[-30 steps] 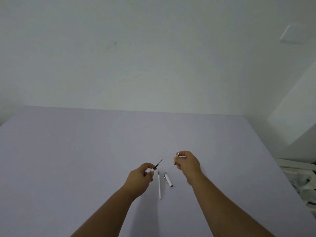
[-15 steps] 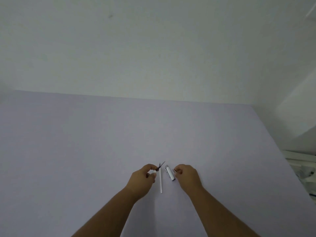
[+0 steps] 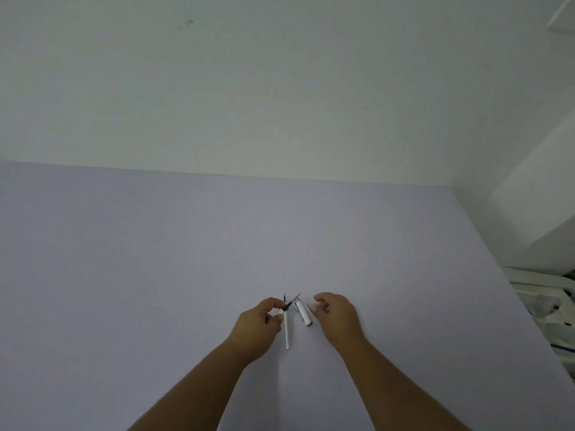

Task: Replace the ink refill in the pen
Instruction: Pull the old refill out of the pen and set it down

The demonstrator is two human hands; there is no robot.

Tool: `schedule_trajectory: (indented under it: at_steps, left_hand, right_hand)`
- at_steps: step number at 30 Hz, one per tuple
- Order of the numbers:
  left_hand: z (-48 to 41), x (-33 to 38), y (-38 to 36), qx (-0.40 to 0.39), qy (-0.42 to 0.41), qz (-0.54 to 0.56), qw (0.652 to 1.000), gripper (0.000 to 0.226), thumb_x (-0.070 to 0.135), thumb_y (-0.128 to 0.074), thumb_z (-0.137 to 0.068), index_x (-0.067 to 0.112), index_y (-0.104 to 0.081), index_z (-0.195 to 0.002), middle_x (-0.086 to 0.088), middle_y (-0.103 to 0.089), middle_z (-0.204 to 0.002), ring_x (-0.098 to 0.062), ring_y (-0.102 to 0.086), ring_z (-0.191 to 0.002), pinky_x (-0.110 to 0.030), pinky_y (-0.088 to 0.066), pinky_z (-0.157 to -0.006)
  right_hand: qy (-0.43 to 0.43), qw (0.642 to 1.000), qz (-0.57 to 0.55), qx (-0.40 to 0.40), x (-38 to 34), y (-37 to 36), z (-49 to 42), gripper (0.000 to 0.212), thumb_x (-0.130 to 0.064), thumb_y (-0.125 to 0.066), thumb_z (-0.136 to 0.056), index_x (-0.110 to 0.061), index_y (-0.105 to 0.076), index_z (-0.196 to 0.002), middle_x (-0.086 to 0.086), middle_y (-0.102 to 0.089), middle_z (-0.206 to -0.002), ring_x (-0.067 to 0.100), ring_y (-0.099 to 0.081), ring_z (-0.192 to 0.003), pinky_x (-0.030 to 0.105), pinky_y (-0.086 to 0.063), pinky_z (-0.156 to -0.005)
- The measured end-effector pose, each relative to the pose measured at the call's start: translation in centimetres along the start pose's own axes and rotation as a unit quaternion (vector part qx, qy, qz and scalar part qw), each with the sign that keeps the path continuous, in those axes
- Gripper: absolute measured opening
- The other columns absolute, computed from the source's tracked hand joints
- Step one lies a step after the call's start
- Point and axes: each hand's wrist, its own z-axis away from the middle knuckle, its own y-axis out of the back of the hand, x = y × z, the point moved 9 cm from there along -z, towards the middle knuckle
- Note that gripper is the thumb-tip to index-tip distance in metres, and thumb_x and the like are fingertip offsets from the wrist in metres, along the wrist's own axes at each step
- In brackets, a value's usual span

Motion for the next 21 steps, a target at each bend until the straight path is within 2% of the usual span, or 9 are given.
schedule_trajectory:
  at_steps: [3,5,8,10,13,15,17,19,21]
  left_hand:
    - [-0.1,0.3,-0.1,0.005,0.001,0.007,1.000,0.019,0.023,-0.047,-0.094,0.034,-0.061,-0.103,0.005,-0.061,-0.072,-0.011,-0.051,-0.060,-0.017,-0.043,-0.053]
    - [-0.2,0.7,-0.2,0.006,-0.003,0.011,1.000,0.019,0.024,-0.048,-0.094,0.034,-0.060,-0.105,0.006,-0.061,-0.071,-0.010,-0.053,-0.060,-0.017,-0.042,-0.054]
    - [-0.3,1.5,-0.5,0.006,-0.011,0.012,1.000,0.019,0.024,-0.048,-0.093,0.034,-0.059,-0.104,0.006,-0.062,-0.071,-0.008,-0.055,-0.061,-0.018,-0.043,-0.056]
    - [-0.3,1.8,-0.4,0.014,-0.013,0.019,1.000,0.017,0.025,-0.048,-0.093,0.035,-0.059,-0.101,0.006,-0.063,-0.072,-0.010,-0.055,-0.063,-0.018,-0.045,-0.057]
    - [-0.2,1.5,-0.2,0.023,-0.006,0.018,1.000,0.014,0.027,-0.047,-0.095,0.031,-0.057,-0.104,0.006,-0.062,-0.075,-0.011,-0.056,-0.065,-0.019,-0.044,-0.055]
    - [-0.1,1.0,0.0,0.025,0.005,0.012,1.000,0.015,0.028,-0.045,-0.096,0.029,-0.054,-0.108,0.005,-0.063,-0.079,-0.013,-0.056,-0.067,-0.019,-0.044,-0.055]
    - [0.0,0.4,0.0,0.025,0.016,0.006,1.000,0.016,0.029,-0.045,-0.095,0.028,-0.053,-0.110,0.004,-0.064,-0.082,-0.013,-0.057,-0.070,-0.020,-0.045,-0.057]
    - [0.0,0.1,0.0,0.025,0.020,0.008,0.999,0.014,0.028,-0.045,-0.095,0.028,-0.052,-0.107,0.005,-0.064,-0.083,-0.013,-0.057,-0.070,-0.021,-0.046,-0.058]
    - [-0.1,-0.2,-0.1,0.025,0.027,0.011,0.999,0.012,0.025,-0.046,-0.094,0.028,-0.053,-0.103,0.004,-0.064,-0.086,-0.014,-0.057,-0.071,-0.022,-0.046,-0.059]
  right_hand:
    - [-0.009,0.994,-0.112,-0.001,-1.4,0.9,0.6,0.016,-0.013,-0.062,-0.084,-0.018,-0.071,-0.096,0.000,-0.064,-0.096,0.013,-0.059,-0.087,0.024,-0.047,-0.082]
    - [-0.039,0.971,-0.222,-0.085,-2.6,-0.2,1.1,0.013,-0.015,-0.064,-0.082,-0.024,-0.073,-0.086,-0.005,-0.070,-0.092,0.010,-0.063,-0.085,0.024,-0.048,-0.073]
    - [-0.045,0.949,-0.255,-0.179,-4.2,-1.6,1.8,0.013,-0.016,-0.063,-0.082,-0.024,-0.073,-0.078,-0.010,-0.071,-0.080,0.007,-0.061,-0.071,0.023,-0.043,-0.061]
    - [-0.056,0.938,-0.306,-0.152,-4.6,-1.0,1.3,0.014,-0.010,-0.060,-0.084,-0.019,-0.070,-0.079,-0.005,-0.069,-0.076,0.008,-0.058,-0.062,0.022,-0.043,-0.054]
    - [-0.113,0.907,-0.403,-0.047,-3.3,1.3,-0.2,0.018,-0.006,-0.054,-0.088,-0.014,-0.063,-0.076,0.003,-0.064,-0.075,0.011,-0.053,-0.059,0.022,-0.043,-0.053]
    - [-0.117,0.937,-0.330,0.001,-1.9,2.9,-1.1,0.017,-0.009,-0.054,-0.089,-0.012,-0.061,-0.074,0.008,-0.064,-0.076,0.014,-0.051,-0.060,0.027,-0.046,-0.057]
    - [-0.098,0.989,-0.111,-0.008,-0.6,3.3,-1.4,0.012,-0.014,-0.057,-0.087,-0.007,-0.066,-0.082,0.015,-0.068,-0.084,0.022,-0.056,-0.069,0.034,-0.048,-0.069]
    - [-0.076,0.994,0.060,-0.041,0.3,2.6,-1.2,0.018,-0.016,-0.058,-0.084,-0.003,-0.068,-0.090,0.015,-0.071,-0.094,0.027,-0.062,-0.085,0.033,-0.048,-0.078]
    - [-0.071,0.992,0.084,-0.055,1.1,1.7,-0.8,0.017,-0.017,-0.059,-0.084,-0.006,-0.068,-0.092,0.011,-0.071,-0.097,0.026,-0.063,-0.093,0.030,-0.048,-0.081]
